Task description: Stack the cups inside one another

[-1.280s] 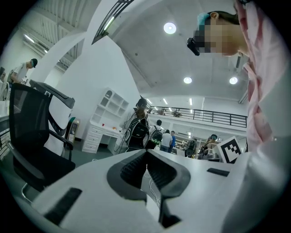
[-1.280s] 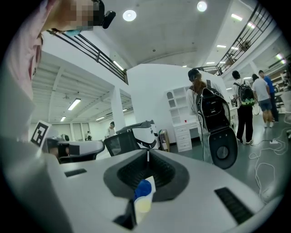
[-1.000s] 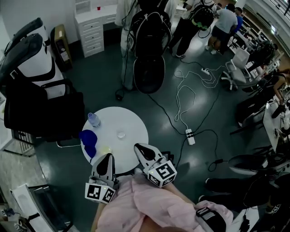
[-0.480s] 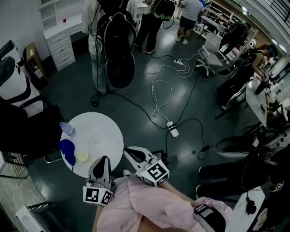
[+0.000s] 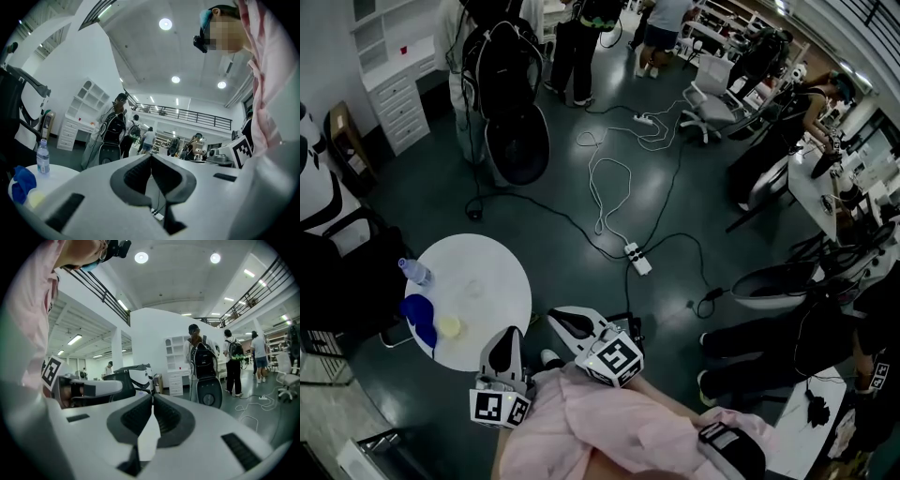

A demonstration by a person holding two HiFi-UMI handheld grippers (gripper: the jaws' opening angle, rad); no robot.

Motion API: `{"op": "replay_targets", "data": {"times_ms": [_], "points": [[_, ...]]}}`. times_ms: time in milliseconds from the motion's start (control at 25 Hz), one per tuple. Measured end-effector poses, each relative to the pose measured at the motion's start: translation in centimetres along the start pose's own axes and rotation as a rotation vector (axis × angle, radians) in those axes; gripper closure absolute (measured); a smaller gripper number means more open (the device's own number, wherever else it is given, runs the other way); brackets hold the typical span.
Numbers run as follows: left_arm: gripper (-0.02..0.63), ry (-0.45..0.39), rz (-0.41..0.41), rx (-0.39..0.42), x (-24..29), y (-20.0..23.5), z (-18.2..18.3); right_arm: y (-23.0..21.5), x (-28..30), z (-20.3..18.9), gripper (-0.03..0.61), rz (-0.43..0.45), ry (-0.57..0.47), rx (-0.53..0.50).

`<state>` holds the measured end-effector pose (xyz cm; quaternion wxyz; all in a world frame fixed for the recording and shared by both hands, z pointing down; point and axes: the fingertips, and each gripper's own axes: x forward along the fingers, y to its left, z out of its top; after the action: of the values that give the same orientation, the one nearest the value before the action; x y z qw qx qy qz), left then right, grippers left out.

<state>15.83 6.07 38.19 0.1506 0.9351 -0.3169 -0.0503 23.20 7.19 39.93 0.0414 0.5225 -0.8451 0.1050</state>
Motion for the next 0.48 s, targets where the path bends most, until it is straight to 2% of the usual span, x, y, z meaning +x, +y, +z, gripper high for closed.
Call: {"op": "replay_targets", "data": {"times_ms": [480], "points": [[0.595, -0.012, 0.011, -0.027, 0.32, 0.66, -1.0, -0.86, -0.5, -0.6, 0.543, -0.022, 0.017, -0.003]]}}
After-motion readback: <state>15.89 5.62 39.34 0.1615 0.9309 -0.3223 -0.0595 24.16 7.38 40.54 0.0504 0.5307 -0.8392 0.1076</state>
